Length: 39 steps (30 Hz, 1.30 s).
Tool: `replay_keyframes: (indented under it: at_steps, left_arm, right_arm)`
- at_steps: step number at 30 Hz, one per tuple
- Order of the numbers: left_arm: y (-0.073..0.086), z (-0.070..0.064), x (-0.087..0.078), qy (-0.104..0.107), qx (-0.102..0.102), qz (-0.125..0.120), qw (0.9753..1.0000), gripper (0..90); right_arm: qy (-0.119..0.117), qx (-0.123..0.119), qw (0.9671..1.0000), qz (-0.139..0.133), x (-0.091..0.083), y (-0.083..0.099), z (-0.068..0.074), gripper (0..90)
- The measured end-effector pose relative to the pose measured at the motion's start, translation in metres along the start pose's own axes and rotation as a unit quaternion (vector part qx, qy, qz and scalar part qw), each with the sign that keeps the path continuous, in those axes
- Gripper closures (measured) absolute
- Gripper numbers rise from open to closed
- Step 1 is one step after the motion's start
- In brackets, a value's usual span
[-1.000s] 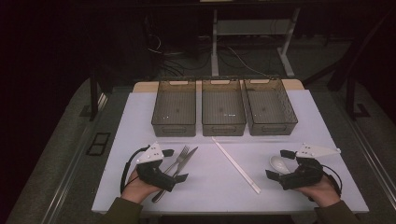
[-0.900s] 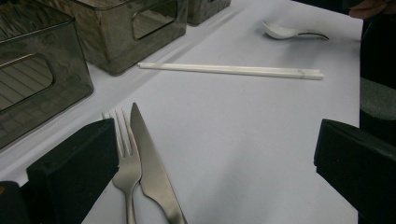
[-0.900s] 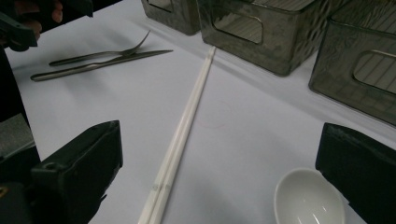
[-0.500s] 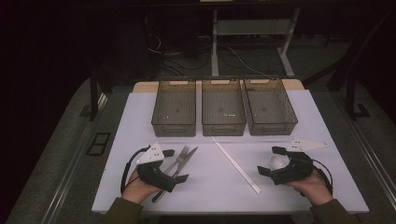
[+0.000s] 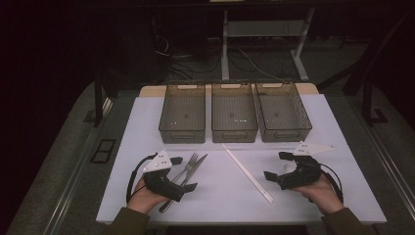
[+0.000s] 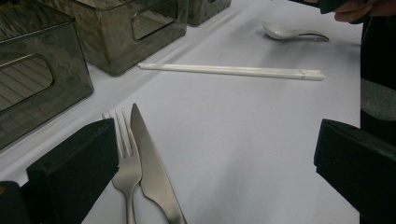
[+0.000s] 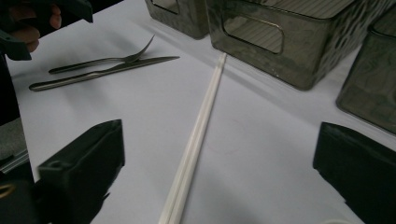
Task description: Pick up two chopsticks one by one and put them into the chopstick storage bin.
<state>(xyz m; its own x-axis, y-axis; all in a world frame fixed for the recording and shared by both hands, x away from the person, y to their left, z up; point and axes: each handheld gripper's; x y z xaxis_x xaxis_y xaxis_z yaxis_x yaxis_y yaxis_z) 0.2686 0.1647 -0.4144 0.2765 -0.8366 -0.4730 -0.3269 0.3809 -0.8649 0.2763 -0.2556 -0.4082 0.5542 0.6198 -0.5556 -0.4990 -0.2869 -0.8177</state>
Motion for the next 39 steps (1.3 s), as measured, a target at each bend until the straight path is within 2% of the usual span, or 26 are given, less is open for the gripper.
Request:
replay_keyframes:
  at_steps: [9, 12, 14, 15, 20, 26, 29, 33, 39]
  left_arm:
    - [0.0, 0.001, -0.001, 0.001, -0.001, -0.002, 1.0, 0.0]
    - [0.001, 0.001, -0.001, 0.002, 0.0, 0.0, 1.0, 0.0]
    - [0.001, 0.001, 0.0, 0.001, -0.001, -0.001, 1.0, 0.0]
    - [0.001, 0.001, -0.001, 0.002, -0.001, -0.001, 1.0, 0.0]
    - [0.001, 0.001, -0.001, 0.003, -0.001, -0.002, 1.0, 0.0]
    - [0.001, 0.001, -0.001, 0.003, -0.002, -0.003, 1.0, 0.0]
    - [0.001, 0.001, -0.001, 0.002, -0.002, -0.003, 1.0, 0.0]
    - [0.001, 0.001, -0.001, 0.002, -0.001, -0.002, 1.0, 0.0]
    - [0.001, 0.001, -0.002, 0.001, -0.002, -0.003, 1.0, 0.0]
  right_arm:
    - [-0.006, -0.005, 0.9999, 0.013, 0.018, -0.007, 0.007, 5.6]
    - [-0.005, -0.007, 0.9998, 0.016, 0.024, -0.011, 0.009, 14.2]
    - [-0.004, -0.005, 0.9999, 0.014, 0.025, -0.011, 0.01, 14.6]
    - [-0.006, 0.001, 0.9997, 0.024, 0.029, -0.012, 0.01, 16.3]
    - [-0.01, -0.001, 0.9992, 0.038, 0.038, -0.013, 0.012, 26.0]
    - [-0.01, -0.013, 0.998, 0.062, 0.041, -0.01, 0.015, 44.9]
    - [-0.012, -0.019, 0.997, 0.074, 0.043, -0.009, 0.017, 52.0]
    - [-0.004, -0.028, 0.995, 0.095, 0.045, -0.006, 0.019, 60.0]
    - [-0.001, -0.04, 0.9921, 0.119, 0.046, 0.0, 0.022, 67.1]
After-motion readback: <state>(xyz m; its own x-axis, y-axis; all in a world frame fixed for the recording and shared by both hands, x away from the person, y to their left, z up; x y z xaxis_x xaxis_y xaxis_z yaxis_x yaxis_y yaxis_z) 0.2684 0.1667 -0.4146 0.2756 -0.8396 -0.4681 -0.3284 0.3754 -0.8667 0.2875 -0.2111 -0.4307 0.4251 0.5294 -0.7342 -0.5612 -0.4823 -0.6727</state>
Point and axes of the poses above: each handheld gripper's, and its own axes: x roughly forward along the jaws, y roughly out of its underside, z roughly to its left, and after that the axes turned 7 degrees about y, right-handed
